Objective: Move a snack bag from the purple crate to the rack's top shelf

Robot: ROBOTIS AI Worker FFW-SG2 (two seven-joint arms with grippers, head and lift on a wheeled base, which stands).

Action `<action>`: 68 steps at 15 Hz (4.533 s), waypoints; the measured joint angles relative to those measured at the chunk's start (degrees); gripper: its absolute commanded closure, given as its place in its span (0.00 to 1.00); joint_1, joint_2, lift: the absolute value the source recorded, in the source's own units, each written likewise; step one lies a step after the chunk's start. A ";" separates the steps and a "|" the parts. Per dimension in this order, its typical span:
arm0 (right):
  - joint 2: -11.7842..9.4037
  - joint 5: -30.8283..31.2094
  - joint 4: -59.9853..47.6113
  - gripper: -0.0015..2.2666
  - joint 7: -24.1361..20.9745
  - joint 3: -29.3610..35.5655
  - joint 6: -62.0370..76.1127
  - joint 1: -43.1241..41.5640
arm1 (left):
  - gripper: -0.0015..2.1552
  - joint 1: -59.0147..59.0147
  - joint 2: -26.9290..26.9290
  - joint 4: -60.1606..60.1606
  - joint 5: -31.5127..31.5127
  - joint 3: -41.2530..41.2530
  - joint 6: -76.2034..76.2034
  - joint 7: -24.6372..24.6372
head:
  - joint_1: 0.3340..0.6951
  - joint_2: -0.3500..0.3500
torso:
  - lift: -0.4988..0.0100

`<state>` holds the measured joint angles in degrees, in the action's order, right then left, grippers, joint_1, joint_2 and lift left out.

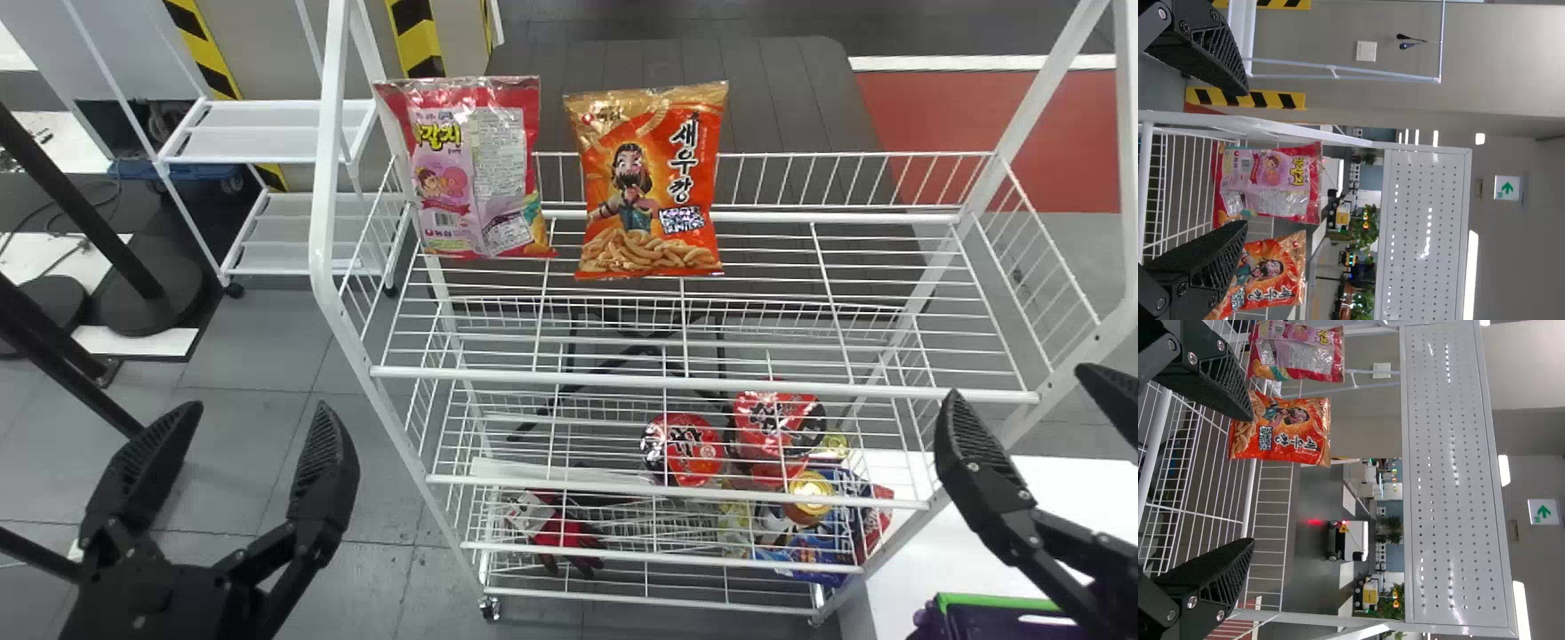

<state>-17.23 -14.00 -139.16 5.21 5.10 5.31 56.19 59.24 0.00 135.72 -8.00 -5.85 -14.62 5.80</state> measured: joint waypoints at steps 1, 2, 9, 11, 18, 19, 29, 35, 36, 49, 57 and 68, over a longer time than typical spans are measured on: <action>-0.06 0.14 -0.09 0.08 0.51 0.02 0.11 0.10 | 0.06 0.00 0.00 0.00 0.00 0.04 0.00 0.00 | 1.00 0.61 | 0.94; -0.11 0.23 -0.10 0.08 0.85 0.06 0.23 0.17 | 0.06 0.00 0.00 0.00 0.00 0.10 0.00 0.00 | 1.00 0.61 | 0.93; 0.09 0.29 0.40 0.08 1.39 0.21 0.99 0.23 | 0.06 0.00 0.00 -0.01 0.00 0.13 0.00 0.33 | 1.00 0.61 | 0.87; 0.17 0.29 0.51 0.08 1.47 0.19 1.12 0.23 | 0.06 0.00 0.00 -0.01 0.00 0.14 0.00 0.36 | 1.00 0.61 | 0.86; 0.68 -0.04 1.76 0.08 2.00 0.35 3.24 0.23 | 0.06 -0.05 0.00 -0.42 -0.21 0.05 -0.18 0.53 | 1.00 0.60 | 0.81; 0.70 -0.06 1.78 0.08 2.04 0.35 3.32 0.23 | 0.06 -0.08 0.00 -0.52 -0.21 0.05 -0.18 0.53 | 1.00 0.60 | 0.80; 0.79 -0.32 1.38 0.08 2.08 0.35 3.33 0.57 | 0.06 -0.08 0.00 -0.83 -0.18 0.05 -0.71 0.45 | 1.00 0.61 | 0.72; 0.71 -0.33 1.26 0.08 2.08 0.35 2.70 0.67 | 0.06 0.09 0.00 -0.85 -0.18 0.10 -0.82 0.44 | 1.00 0.61 | 0.67; 0.71 -0.37 1.28 0.08 2.08 0.35 2.63 0.67 | 0.06 0.09 0.00 -0.85 -0.18 0.12 -0.82 0.44 | 1.00 0.61 | 0.66; 0.79 -0.57 1.87 0.08 2.08 0.24 1.84 0.23 | 0.06 0.18 0.00 -0.80 -0.18 0.22 -1.18 0.44 | 1.00 0.60 | 0.56; 0.75 -0.59 1.89 0.08 2.08 0.32 -0.18 -0.09 | 0.06 0.18 0.00 -0.91 -0.26 0.43 -1.41 0.40 | 1.00 0.60 | 0.50; 0.43 -0.92 1.42 0.08 1.67 0.59 -0.60 0.04 | 0.06 0.26 0.00 -0.55 -0.34 0.67 -1.41 0.37 | 1.00 0.59 | 0.41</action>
<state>-16.81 -14.92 -137.74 6.88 5.69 4.72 56.23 59.50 0.00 135.17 -8.34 -5.18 -16.03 6.17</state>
